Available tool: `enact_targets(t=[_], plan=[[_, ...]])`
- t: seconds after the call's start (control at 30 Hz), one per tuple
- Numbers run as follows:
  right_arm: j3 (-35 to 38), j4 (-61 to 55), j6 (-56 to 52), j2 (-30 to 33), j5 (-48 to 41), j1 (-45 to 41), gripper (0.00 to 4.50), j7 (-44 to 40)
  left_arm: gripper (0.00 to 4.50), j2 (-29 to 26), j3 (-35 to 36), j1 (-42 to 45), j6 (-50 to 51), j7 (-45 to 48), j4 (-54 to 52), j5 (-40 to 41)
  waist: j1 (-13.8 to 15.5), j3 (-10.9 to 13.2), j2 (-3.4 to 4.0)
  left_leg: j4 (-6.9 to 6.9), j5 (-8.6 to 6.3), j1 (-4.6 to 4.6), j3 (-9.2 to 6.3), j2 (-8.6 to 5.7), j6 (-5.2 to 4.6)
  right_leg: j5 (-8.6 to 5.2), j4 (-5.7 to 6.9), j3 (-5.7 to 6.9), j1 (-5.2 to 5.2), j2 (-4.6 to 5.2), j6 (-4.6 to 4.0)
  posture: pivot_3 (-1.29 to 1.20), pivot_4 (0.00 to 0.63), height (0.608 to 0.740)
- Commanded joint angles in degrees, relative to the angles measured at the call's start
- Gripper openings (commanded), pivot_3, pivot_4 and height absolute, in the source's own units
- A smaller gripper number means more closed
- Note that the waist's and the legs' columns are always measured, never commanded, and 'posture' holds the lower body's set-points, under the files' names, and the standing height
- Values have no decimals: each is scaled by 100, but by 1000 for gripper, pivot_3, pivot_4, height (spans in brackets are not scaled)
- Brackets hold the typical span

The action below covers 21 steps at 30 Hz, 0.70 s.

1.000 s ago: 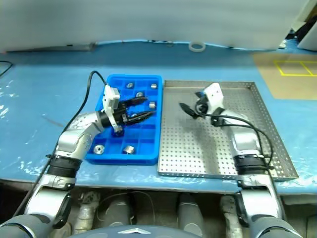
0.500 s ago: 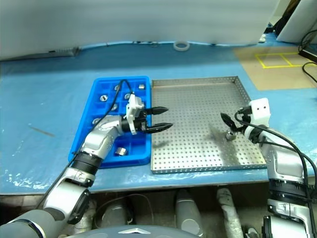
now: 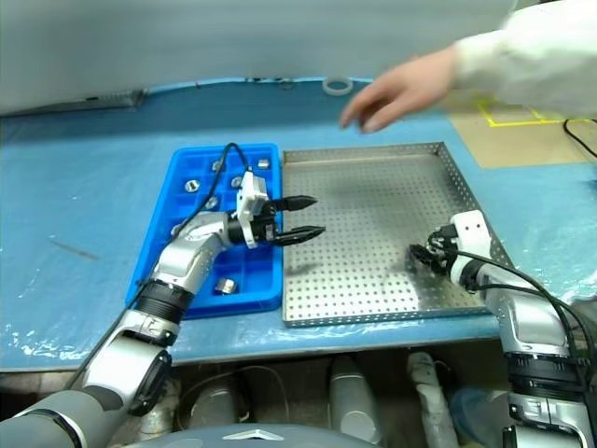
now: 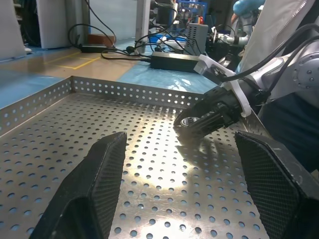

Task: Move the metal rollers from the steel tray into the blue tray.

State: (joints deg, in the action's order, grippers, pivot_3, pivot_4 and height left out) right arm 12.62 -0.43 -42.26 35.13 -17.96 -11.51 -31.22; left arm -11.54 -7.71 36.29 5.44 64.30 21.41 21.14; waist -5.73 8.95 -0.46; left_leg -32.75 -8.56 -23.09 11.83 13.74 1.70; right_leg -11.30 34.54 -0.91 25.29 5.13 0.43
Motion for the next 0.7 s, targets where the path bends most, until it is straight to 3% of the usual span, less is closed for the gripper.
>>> enact_targets(t=[0.03, 0.1, 0.23, 0.37, 0.7], plan=[[-55, -31, 207, -93, -117, -449, 2260, -112, 3646, -138, 243, -34, 16, -136, -421, 93, 4, 0, 0, 0, 0, 0, 0, 0, 0, 0, 1, 1, 0, 0, 0, -458, 150, 740], [-46, -102, 385, -227, -248, -710, 1676, -204, 3646, -203, 300, -122, 76, -208, -592, 116, -9, 0, 1, 1, 0, 0, 3, 0, 0, 0, 2, 5, 8, -1, 0, -443, 150, 740], [-193, -246, 596, -597, -548, -1207, 1680, -509, 3646, -360, 501, -447, 293, -493, -1128, 200, 38, 0, 1, 6, 0, -1, 3, 3, 0, 22, 8, 9, 10, 0, -37, -378, 150, 740], [-820, -114, 754, -1017, -666, -1658, 1680, -1063, 3646, -628, 727, -917, 583, -869, -1838, 253, 124, 2, -2, 18, 1, -3, 1, 6, 1, 23, 5, 11, 12, -1, -39, -286, 150, 740], [-1514, 775, 1205, -1325, -398, -2200, 1680, -1703, 3646, -1005, 973, -1531, 1045, -1415, -2826, 420, 644, 5, 1, 38, 10, -2, 0, 5, 17, 22, 4, 38, 9, 10, -41, -157, 150, 740]])
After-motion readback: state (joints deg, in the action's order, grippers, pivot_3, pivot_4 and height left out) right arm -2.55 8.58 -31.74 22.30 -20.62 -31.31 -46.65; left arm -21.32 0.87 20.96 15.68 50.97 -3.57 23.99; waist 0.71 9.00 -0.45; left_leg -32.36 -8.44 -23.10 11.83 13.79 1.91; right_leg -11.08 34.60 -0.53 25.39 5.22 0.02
